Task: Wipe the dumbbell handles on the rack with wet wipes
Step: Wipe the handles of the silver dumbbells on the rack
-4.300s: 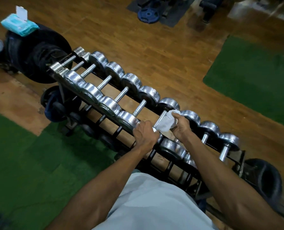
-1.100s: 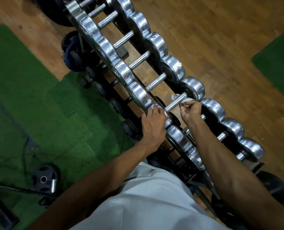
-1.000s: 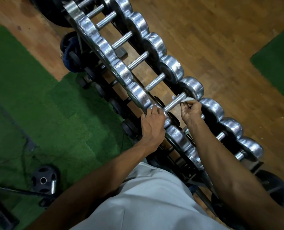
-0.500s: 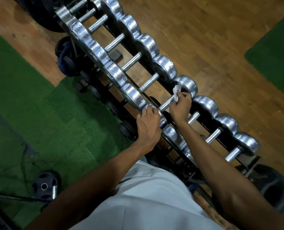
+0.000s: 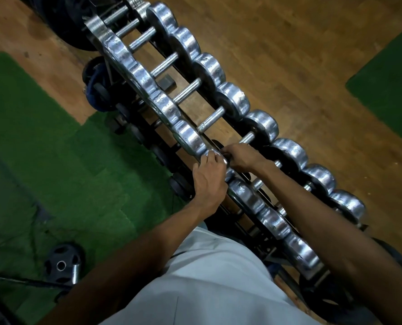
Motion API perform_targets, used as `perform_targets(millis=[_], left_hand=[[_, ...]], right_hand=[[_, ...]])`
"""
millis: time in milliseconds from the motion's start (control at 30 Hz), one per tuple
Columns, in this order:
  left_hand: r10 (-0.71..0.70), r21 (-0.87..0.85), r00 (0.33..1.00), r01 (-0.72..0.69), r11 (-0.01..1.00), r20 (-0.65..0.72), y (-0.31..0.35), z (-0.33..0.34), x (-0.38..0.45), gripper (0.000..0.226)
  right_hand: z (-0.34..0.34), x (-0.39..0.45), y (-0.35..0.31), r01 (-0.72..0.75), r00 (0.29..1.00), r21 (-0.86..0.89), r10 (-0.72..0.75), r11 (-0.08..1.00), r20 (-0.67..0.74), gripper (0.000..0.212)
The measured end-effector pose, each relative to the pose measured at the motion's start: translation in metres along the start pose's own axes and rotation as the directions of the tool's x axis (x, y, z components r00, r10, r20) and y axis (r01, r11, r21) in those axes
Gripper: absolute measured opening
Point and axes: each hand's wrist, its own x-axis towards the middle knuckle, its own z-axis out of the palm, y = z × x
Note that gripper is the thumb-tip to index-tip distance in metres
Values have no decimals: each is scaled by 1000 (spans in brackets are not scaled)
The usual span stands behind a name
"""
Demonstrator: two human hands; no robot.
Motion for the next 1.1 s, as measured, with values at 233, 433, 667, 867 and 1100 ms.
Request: perform_targets(millis=[233, 433, 667, 867, 1100], left_hand=[[-14, 19, 1000, 15, 1000, -12, -1, 3, 0, 53], [-10, 18, 1000, 11, 1000, -16, -1, 1, -1, 48], [-2, 14, 1000, 3, 1000, -18, -1, 2, 0, 54], [-13, 17, 1000, 13, 1000, -29, -2, 3, 0, 50], [-14, -12, 1000, 14, 1000, -15, -3, 5, 2, 48]], right_hand=[[12, -20, 21, 49, 984, -240, -88, 969, -153, 84], [22, -27, 33, -201, 932, -353, 67, 914, -357, 106], [43, -36, 15, 139, 897, 203, -36, 969, -440, 65], [42, -38, 11, 132, 881, 290, 22, 948, -472, 43], [35, -20, 15, -154, 638, 476, 455, 866, -621, 28]])
